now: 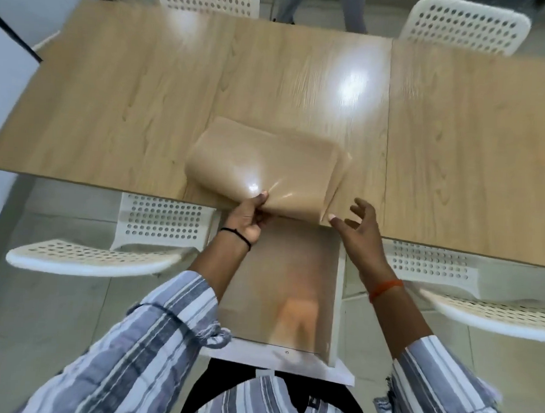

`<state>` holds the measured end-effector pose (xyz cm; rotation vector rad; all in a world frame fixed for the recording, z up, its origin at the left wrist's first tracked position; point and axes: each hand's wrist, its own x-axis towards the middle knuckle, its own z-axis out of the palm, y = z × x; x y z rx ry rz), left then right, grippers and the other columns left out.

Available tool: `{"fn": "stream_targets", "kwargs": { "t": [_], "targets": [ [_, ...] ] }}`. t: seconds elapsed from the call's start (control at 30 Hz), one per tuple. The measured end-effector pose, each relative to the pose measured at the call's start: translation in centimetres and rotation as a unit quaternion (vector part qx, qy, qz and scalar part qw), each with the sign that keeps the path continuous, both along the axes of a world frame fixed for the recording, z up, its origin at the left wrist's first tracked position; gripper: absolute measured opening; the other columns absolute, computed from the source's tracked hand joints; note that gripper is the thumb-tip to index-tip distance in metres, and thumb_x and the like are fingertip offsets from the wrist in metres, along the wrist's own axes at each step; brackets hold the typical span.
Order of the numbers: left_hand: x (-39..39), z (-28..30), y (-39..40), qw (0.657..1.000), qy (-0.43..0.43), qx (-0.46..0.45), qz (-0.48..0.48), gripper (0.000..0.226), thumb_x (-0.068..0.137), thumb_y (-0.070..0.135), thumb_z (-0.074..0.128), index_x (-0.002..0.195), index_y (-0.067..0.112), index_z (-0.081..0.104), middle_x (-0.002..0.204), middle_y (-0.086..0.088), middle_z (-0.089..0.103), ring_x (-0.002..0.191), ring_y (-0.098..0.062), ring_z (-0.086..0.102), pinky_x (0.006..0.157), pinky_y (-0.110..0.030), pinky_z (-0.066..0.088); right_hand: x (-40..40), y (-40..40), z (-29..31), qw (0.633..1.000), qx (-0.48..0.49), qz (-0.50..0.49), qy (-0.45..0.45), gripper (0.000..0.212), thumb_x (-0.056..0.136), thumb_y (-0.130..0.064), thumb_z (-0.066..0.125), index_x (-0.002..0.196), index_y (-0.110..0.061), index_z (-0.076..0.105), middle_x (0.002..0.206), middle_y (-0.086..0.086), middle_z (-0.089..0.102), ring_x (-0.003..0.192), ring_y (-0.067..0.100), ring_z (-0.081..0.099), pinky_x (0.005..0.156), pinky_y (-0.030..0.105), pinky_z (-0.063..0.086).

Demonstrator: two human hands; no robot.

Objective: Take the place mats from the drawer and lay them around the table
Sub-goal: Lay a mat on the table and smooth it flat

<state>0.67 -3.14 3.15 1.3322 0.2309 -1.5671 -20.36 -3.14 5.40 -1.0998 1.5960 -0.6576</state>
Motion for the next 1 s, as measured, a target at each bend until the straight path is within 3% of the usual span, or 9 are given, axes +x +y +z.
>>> {"fn": "stream_targets", "kwargs": {
  "t": [0.17,0.3,0.37,0.43,0.53,0.7,0.77,0.9,1.0],
  "targets": [
    [-2.5,-0.3,-2.6,0.999,0.031,0.020,-0.020,0.010,0.092,0.009,0.061,0.084,0.014,0.057,0.081,-0.005,0.064,0.078,-0.017,0.060,0.093,-0.038,0.048,3.2,-1.3,-0.4,0.997,0.047,-0.026,-0.063,0.064,0.091,-0.016,0.068,0.146,-0.017,0.036,0.134,-0.005,0.044,0.116,0.017,0.051,0.081,0.033,0.055],
    [-1.6,-1.1,-2.5,0.988,-0.010,0.031,-0.151,0.007,0.095,0.023,0.058,0.094,0.016,0.059,0.096,-0.007,0.063,0.079,-0.020,0.064,0.063,-0.028,0.058,3.5,-4.0,-1.3,0.982,0.104,-0.099,-0.120,0.036,0.093,-0.009,0.063,0.126,-0.008,0.052,0.120,0.008,0.059,0.088,0.020,0.066,0.070,0.031,0.056],
    [0.1,-0.8,-2.2,0.981,-0.017,0.041,-0.189,0.028,0.096,0.033,0.055,0.115,0.012,0.056,0.105,-0.013,0.064,0.073,-0.022,0.069,0.054,-0.027,0.059,3.3,-5.2,-1.6,0.969,0.153,-0.112,-0.161,0.019,0.095,-0.011,0.061,0.113,-0.008,0.055,0.109,0.012,0.061,0.079,0.022,0.067,0.072,0.034,0.057],
    [2.6,-0.3,-2.0,0.985,-0.031,0.059,-0.157,0.050,0.096,0.040,0.051,0.134,0.008,0.044,0.120,-0.019,0.058,0.068,-0.025,0.069,0.053,-0.031,0.059,2.9,-6.2,-1.8,0.960,0.178,-0.128,-0.177,0.013,0.096,-0.017,0.060,0.106,-0.009,0.057,0.104,0.010,0.061,0.078,0.026,0.067,0.077,0.038,0.058],
    [7.5,0.2,-1.4,0.989,-0.119,0.077,-0.041,0.052,0.096,0.038,0.053,0.140,0.014,0.040,0.141,-0.018,0.045,0.082,-0.030,0.066,0.064,-0.040,0.060,2.3,-7.1,-2.0,0.965,0.163,-0.134,-0.158,0.013,0.096,-0.020,0.060,0.101,-0.007,0.061,0.098,0.007,0.061,0.081,0.026,0.063,0.088,0.046,0.056],
    [13.1,1.0,-2.7,0.979,-0.172,0.062,-0.092,0.034,0.095,0.029,0.052,0.124,0.012,0.048,0.127,-0.013,0.058,0.081,-0.026,0.071,0.055,-0.033,0.060,1.2,-7.8,-1.8,0.966,0.163,-0.087,-0.181,0.009,0.095,-0.015,0.062,0.086,-0.011,0.062,0.095,0.009,0.064,0.082,0.027,0.065,0.083,0.042,0.059],
    [13.4,1.4,-3.6,0.968,-0.201,0.063,-0.135,0.028,0.095,0.023,0.054,0.118,0.008,0.052,0.120,-0.013,0.060,0.075,-0.024,0.071,0.053,-0.030,0.059,0.9,-7.8,-1.9,0.982,0.144,-0.040,-0.117,0.001,0.093,-0.015,0.065,0.093,-0.016,0.065,0.092,0.003,0.063,0.077,0.019,0.062,0.074,0.034,0.056],
    [13.4,0.7,-4.6,0.926,-0.317,0.063,-0.195,0.033,0.091,0.008,0.062,0.121,-0.005,0.058,0.102,-0.016,0.064,0.066,-0.022,0.064,0.046,-0.023,0.055,0.8,-8.5,-1.8,0.997,0.065,-0.011,-0.037,0.021,0.089,-0.002,0.065,0.103,-0.018,0.069,0.089,-0.007,0.068,0.080,0.007,0.062,0.063,0.017,0.048],
    [13.2,0.2,-4.9,0.898,-0.407,0.030,-0.165,0.022,0.086,0.005,0.067,0.108,0.001,0.067,0.096,-0.016,0.067,0.069,-0.024,0.066,0.064,-0.032,0.060,0.9,-9.3,-1.7,0.993,0.084,-0.056,-0.064,0.026,0.085,0.003,0.068,0.102,-0.016,0.070,0.090,-0.003,0.069,0.082,0.011,0.065,0.065,0.023,0.052]
  ]
}}
